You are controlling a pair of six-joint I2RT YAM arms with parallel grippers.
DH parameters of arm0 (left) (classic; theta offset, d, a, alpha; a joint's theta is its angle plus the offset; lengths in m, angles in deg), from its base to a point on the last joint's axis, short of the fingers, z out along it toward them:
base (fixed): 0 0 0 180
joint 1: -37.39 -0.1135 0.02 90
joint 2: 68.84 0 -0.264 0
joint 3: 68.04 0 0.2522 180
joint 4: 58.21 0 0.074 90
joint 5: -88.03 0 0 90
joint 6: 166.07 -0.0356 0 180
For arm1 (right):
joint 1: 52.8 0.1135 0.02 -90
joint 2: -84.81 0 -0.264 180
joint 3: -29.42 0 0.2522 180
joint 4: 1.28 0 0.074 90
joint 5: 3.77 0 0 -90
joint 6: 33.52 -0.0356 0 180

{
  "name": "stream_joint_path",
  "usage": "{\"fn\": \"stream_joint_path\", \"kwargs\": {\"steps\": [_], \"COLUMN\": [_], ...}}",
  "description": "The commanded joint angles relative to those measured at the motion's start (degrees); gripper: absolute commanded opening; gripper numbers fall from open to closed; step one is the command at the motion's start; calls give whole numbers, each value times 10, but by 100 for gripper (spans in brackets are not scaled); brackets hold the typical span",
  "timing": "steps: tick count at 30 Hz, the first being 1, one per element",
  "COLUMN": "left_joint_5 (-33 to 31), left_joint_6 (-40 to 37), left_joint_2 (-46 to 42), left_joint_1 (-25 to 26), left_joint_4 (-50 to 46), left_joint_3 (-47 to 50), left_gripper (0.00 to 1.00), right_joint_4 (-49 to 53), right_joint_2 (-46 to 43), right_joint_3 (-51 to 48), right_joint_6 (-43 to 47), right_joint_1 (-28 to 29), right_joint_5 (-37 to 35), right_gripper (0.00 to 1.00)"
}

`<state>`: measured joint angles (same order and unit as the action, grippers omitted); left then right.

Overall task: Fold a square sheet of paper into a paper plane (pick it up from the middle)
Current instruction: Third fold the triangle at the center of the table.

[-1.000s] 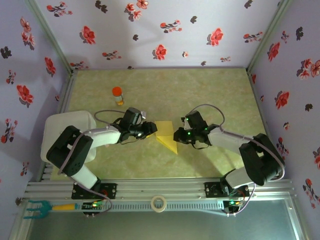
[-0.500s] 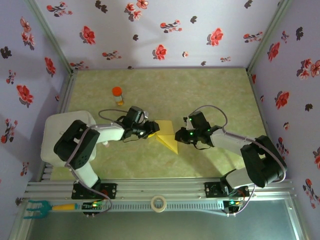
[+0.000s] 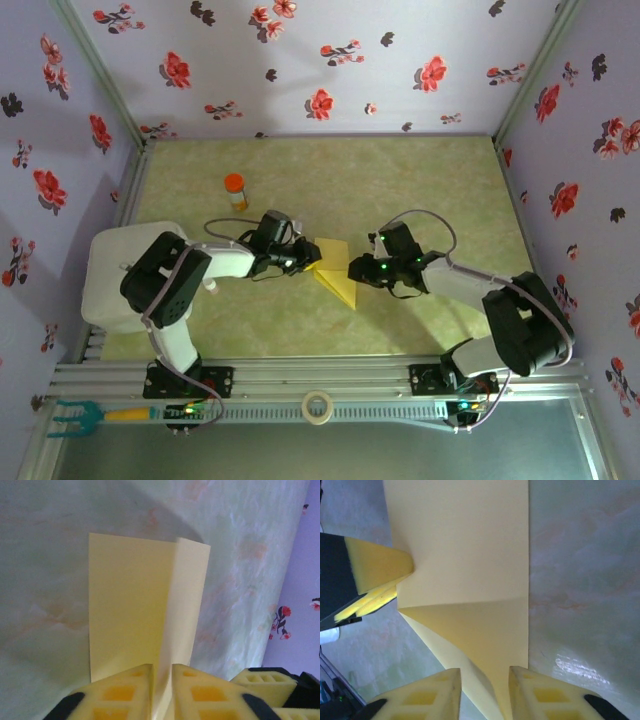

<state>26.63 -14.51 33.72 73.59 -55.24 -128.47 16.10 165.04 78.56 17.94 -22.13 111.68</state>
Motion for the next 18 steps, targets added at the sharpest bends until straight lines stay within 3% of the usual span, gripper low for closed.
{"fn": "stream_joint_path", "kwargs": {"steps": [1,8,12,15,18], "left_joint_5": [-6,-78,-133,-174,-204], "left_joint_6": [19,49,69,84,89], "left_joint_2": [2,-31,-48,-64,-79], "left_joint_1": [-3,21,48,70,84], "left_joint_4": [37,52,45,37,30], "left_joint_3": [4,34,47,55,62], "left_gripper": [8,0,0,0,2], "right_joint_4": [43,30,-24,-38,-46], "right_joint_2": [-39,-155,-219,-255,-279], "right_joint_3": [-6,-68,-120,-141,-157], "right_joint_6": [4,31,70,116,169], "right_joint_1": [-3,0,16,57,119], "right_joint_5": [-45,-179,-200,-240,-334], "right_gripper": [35,43,43,43,46]}}
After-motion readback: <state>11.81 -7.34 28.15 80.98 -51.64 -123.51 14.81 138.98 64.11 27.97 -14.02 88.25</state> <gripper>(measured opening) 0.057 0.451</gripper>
